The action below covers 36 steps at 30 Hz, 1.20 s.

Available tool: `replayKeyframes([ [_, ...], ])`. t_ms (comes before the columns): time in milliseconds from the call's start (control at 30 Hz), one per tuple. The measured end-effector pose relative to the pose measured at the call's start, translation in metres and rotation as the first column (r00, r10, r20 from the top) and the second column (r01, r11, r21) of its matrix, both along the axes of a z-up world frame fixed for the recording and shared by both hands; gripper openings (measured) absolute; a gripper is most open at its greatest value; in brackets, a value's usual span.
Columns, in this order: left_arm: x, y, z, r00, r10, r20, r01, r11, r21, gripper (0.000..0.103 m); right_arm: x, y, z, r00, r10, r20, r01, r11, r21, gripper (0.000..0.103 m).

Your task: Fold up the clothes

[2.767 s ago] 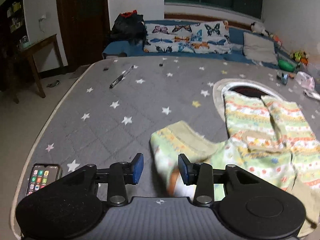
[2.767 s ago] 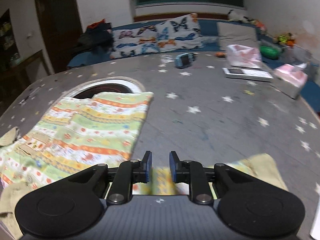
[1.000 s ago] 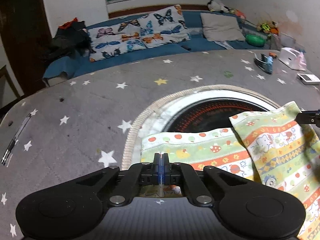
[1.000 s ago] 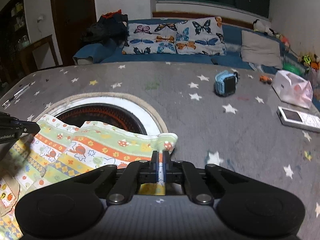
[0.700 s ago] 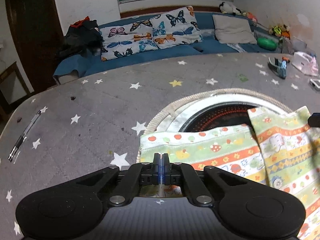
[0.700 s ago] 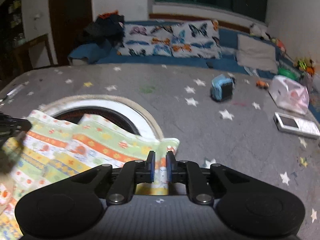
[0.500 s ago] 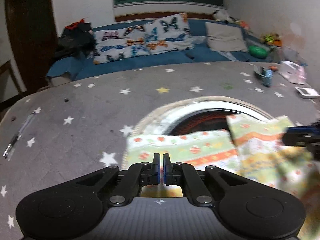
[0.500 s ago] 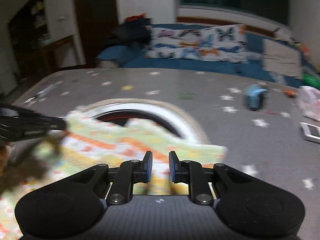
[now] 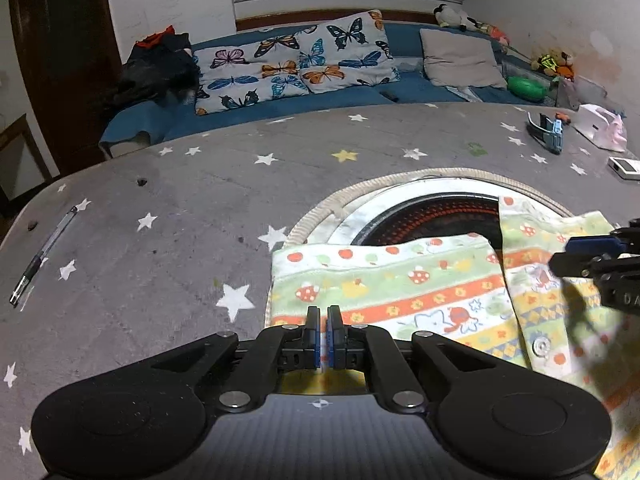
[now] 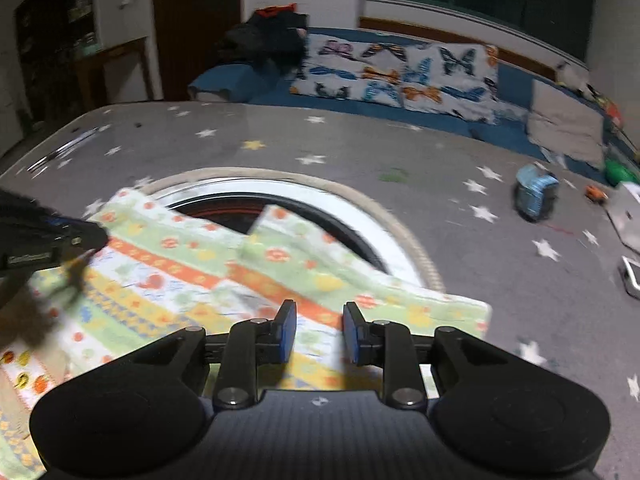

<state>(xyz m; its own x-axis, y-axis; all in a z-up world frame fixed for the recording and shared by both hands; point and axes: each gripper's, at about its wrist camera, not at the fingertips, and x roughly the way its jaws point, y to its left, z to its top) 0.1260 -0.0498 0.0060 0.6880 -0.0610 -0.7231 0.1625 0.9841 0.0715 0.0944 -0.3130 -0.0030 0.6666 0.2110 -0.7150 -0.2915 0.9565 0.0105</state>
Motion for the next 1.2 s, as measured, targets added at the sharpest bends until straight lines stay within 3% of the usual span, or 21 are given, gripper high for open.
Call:
replayKeyframes([
  [100,0.004,-0.003,-0.001,1.0,0.001,0.014,-0.001,0.999,0.038,0.005,0.005,-0.011,-0.001,0.999,-0.041,-0.005,0.041,0.999,-0.002,0.02],
  [167,0.007,-0.003,-0.001,1.0,0.004,0.017,-0.005,0.999,0.052,0.005,0.008,-0.013,0.0,0.998,-0.054,-0.011,0.054,0.999,-0.009,0.009],
  [200,0.008,-0.002,0.0,1.0,0.008,0.015,-0.008,0.999,0.047,0.005,0.009,-0.014,0.0,0.998,-0.068,-0.008,0.068,0.997,-0.02,0.009],
  [267,0.009,-0.001,0.001,1.0,0.011,0.01,-0.012,0.999,0.039,0.005,0.008,-0.013,0.001,0.995,-0.103,0.005,0.103,0.994,-0.047,0.018],
  [433,0.01,-0.001,0.001,1.0,0.019,0.006,-0.019,0.999,0.03,0.006,0.006,0.002,0.005,1.0,0.001,0.011,-0.001,0.999,0.053,0.021],
  [633,-0.006,-0.005,0.013,1.0,-0.011,0.009,0.011,1.0,-0.011,0.006,0.01,0.022,-0.002,0.999,0.031,0.025,-0.029,0.998,-0.047,0.028],
  [733,-0.025,-0.012,0.019,0.998,-0.055,0.001,0.055,0.997,-0.059,0.006,0.001,0.014,0.008,0.999,0.034,0.022,-0.034,0.999,-0.01,0.029],
  [867,-0.061,-0.023,0.026,0.989,-0.147,0.0,0.146,0.983,-0.107,0.007,-0.028,0.002,0.022,0.999,0.055,0.001,-0.055,0.998,0.025,0.037],
  [1033,-0.107,-0.04,0.029,0.972,-0.235,-0.004,0.231,0.958,-0.172,0.011,-0.083,-0.013,0.028,0.997,0.077,-0.03,-0.076,0.996,0.036,0.037],
  [1200,-0.15,-0.052,0.021,0.954,-0.299,-0.005,0.295,0.941,-0.165,0.013,-0.15,-0.006,0.026,0.987,0.153,-0.041,-0.153,0.988,0.007,0.04],
])
